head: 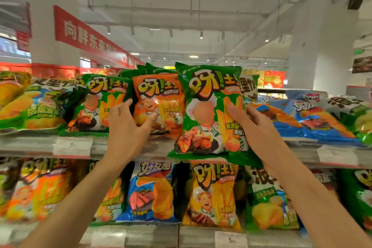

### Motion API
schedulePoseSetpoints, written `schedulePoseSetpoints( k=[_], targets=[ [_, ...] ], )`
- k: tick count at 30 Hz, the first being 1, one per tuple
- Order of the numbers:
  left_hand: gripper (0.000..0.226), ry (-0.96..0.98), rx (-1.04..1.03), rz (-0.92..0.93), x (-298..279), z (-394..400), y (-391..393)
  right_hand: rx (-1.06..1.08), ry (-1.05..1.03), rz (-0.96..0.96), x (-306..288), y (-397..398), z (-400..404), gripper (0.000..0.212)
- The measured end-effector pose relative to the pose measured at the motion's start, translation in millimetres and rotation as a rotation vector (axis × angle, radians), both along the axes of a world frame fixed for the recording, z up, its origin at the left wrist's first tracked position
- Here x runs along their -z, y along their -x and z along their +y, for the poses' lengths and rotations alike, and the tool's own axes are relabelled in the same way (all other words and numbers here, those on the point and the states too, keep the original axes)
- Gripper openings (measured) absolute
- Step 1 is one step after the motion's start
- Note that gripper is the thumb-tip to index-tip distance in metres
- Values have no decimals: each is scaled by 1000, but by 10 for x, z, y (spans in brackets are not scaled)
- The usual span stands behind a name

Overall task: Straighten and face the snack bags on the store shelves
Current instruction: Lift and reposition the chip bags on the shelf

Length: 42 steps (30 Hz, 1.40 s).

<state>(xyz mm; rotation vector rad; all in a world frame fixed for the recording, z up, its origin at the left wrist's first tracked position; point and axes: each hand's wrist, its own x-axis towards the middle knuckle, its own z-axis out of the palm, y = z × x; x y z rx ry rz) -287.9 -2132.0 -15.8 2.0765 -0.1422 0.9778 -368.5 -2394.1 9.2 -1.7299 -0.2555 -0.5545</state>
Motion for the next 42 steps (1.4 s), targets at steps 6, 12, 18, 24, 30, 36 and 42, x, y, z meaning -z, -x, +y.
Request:
schedulePoseSetpoints(
  k=[6, 12, 18, 24, 30, 36, 42],
  targets=[
    [77, -103, 80, 190, -144, 92, -97, 18, 8, 11, -3, -83, 74, 51],
    [90, 25, 197, 176, -199, 174, -126, 30, -23, 46, 45, -120, 93, 61],
    [77, -1, 219, 85, -208, 194, -225, 51, -21, 35, 90, -143, 111, 63],
    [91, 94, 165, -94, -285, 198, -224, 67, 10, 48, 135, -196, 115, 60],
    [79, 160, 147, -162, -385, 434, -87, 104, 3, 49, 194, -234, 148, 54],
    [82, 174, 124, -159, -338, 865, -33, 144, 75, -17, 8, -274, 366, 56],
    [75, 202, 123, -204, -325, 1304, 76, 166, 144, -110, -260, -596, 854, 58]
  ],
)
